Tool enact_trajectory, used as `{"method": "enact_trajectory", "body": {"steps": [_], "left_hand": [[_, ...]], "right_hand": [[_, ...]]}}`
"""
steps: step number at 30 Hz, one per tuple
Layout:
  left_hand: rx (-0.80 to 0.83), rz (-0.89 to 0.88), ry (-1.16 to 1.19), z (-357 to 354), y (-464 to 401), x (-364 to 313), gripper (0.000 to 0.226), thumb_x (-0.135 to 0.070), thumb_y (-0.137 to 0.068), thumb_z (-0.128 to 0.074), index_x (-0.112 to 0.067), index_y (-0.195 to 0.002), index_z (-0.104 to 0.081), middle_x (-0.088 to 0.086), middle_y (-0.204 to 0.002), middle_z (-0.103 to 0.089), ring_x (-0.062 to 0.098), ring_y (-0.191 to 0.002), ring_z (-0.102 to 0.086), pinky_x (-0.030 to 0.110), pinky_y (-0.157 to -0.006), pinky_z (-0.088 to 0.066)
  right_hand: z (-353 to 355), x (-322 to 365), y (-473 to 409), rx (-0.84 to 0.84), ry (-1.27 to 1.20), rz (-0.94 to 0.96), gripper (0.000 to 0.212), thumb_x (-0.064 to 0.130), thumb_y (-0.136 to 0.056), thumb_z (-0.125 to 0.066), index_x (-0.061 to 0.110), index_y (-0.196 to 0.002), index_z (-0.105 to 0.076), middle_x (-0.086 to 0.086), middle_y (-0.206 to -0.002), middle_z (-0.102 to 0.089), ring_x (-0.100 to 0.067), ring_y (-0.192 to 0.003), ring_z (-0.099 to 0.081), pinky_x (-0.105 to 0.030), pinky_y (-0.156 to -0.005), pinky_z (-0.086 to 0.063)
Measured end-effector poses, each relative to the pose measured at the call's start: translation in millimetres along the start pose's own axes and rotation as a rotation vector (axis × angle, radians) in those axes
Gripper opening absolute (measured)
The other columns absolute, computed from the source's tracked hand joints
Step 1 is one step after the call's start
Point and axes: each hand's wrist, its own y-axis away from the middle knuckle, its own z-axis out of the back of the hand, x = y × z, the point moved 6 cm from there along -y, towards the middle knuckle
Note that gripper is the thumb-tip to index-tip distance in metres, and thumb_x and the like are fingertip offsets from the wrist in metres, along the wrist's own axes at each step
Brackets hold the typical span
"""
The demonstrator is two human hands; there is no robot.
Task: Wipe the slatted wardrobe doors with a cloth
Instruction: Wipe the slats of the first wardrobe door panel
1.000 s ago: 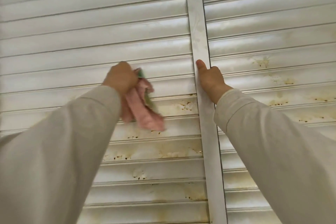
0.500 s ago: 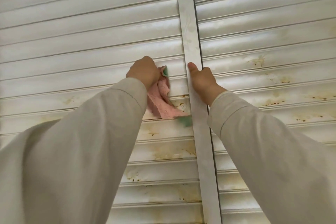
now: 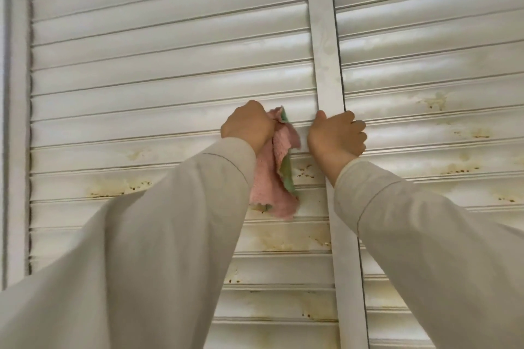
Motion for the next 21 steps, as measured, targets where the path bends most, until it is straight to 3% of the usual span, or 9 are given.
{"method": "enact_trajectory", "body": {"steps": [3, 7, 13, 17, 21], "left_hand": [[0.009, 0.046, 0.015, 11.0, -7.2, 31.0, 0.031, -0.045, -0.088, -0.063, -0.018, -0.078, -0.049, 0.002, -0.082, -0.057, 0.026, -0.078, -0.057, 0.032, -0.062, -0.038], [0.013, 0.095, 0.047, 28.7, -22.7, 91.0, 0.038, -0.05, -0.085, -0.066, -0.018, -0.077, -0.048, 0.003, -0.081, -0.058, 0.027, -0.076, -0.057, 0.033, -0.066, -0.04], [0.011, 0.124, 0.082, 63.3, -41.4, 173.9, 0.045, -0.058, -0.081, -0.067, -0.015, -0.079, -0.055, 0.006, -0.083, -0.064, 0.03, -0.081, -0.063, 0.033, -0.067, -0.044], [-0.007, 0.145, 0.028, 96.6, -49.9, 227.1, 0.053, -0.066, -0.079, -0.064, -0.014, -0.08, -0.056, 0.007, -0.084, -0.064, 0.029, -0.081, -0.062, 0.034, -0.072, -0.049], [-0.073, 0.085, -0.155, 123.2, -51.1, 237.4, 0.046, -0.06, -0.084, -0.064, -0.015, -0.085, -0.056, 0.004, -0.086, -0.06, 0.029, -0.083, -0.055, 0.034, -0.072, -0.042]], "right_hand": [[-10.1, 21.0, 29.8, -0.141, 0.122, 0.172, 0.069, 0.04, -0.091, -0.053, 0.006, -0.146, -0.027, -0.019, -0.149, -0.027, -0.039, -0.135, -0.027, -0.046, -0.11, -0.023], [-39.2, 42.8, 52.7, -0.11, 0.257, 0.285, 0.077, 0.029, -0.09, -0.049, 0.009, -0.155, -0.013, -0.019, -0.162, -0.004, -0.042, -0.148, 0.001, -0.052, -0.12, -0.003], [-104.4, 110.4, 104.1, 0.055, 0.315, 0.641, 0.073, 0.04, -0.096, -0.046, 0.013, -0.157, -0.015, -0.016, -0.164, 0.002, -0.035, -0.151, 0.006, -0.05, -0.121, -0.002], [-128.4, 130.5, 90.0, 0.176, 0.49, 0.667, 0.078, 0.055, -0.099, -0.033, 0.018, -0.158, 0.0, -0.011, -0.163, 0.018, -0.034, -0.148, 0.021, -0.055, -0.119, 0.005], [-141.2, 124.0, 83.9, 0.269, 0.581, 0.654, 0.083, 0.054, -0.099, -0.034, 0.021, -0.156, 0.015, -0.006, -0.16, 0.031, -0.033, -0.144, 0.032, -0.059, -0.116, 0.011]]}}
